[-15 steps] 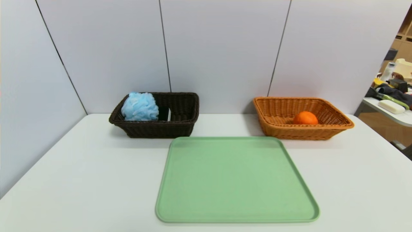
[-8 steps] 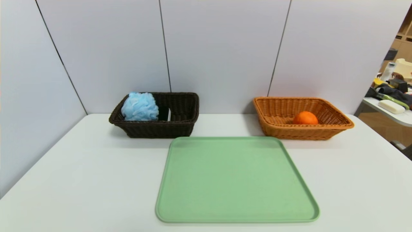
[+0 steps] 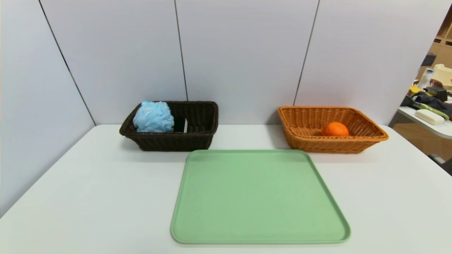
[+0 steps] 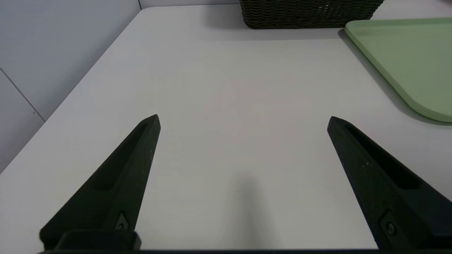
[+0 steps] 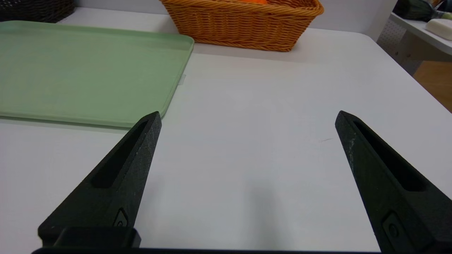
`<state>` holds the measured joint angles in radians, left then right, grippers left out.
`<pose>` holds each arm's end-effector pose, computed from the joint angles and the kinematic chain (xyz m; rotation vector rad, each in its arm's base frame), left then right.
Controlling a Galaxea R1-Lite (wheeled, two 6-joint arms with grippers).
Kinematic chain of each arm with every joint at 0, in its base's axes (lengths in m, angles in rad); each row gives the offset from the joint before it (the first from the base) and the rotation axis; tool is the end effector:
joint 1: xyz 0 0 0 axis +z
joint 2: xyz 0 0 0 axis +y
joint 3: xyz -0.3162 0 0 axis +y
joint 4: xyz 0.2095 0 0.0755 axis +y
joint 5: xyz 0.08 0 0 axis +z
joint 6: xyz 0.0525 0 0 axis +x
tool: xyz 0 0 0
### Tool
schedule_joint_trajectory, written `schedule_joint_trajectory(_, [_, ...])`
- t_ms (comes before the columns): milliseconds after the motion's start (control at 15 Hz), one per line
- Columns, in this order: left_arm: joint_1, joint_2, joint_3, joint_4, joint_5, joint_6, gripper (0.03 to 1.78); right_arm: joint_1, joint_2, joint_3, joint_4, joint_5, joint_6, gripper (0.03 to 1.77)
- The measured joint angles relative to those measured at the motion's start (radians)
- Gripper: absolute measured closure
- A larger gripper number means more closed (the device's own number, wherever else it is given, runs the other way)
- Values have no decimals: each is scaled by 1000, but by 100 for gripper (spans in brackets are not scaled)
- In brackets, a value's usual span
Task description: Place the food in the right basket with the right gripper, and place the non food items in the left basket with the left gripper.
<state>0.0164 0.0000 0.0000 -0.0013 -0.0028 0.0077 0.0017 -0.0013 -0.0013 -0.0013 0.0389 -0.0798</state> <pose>0.0258 0.0003 0.0757 0.0077 -0.0012 0.0136 0.0256 0.0021 0.0761 -0.0799 -0.0055 0.0404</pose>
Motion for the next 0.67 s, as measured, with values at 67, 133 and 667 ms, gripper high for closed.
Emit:
schedule_joint_trajectory(67, [0, 0, 0, 0, 0, 0, 12, 0, 0, 0, 1, 0, -1, 10])
schedule_joint_trajectory(133, [0, 0, 0, 0, 0, 0, 12, 0, 0, 0, 1, 0, -1, 10])
schedule_joint_trajectory(667, [0, 0, 0, 0, 0, 0, 12, 0, 0, 0, 1, -7, 3, 10])
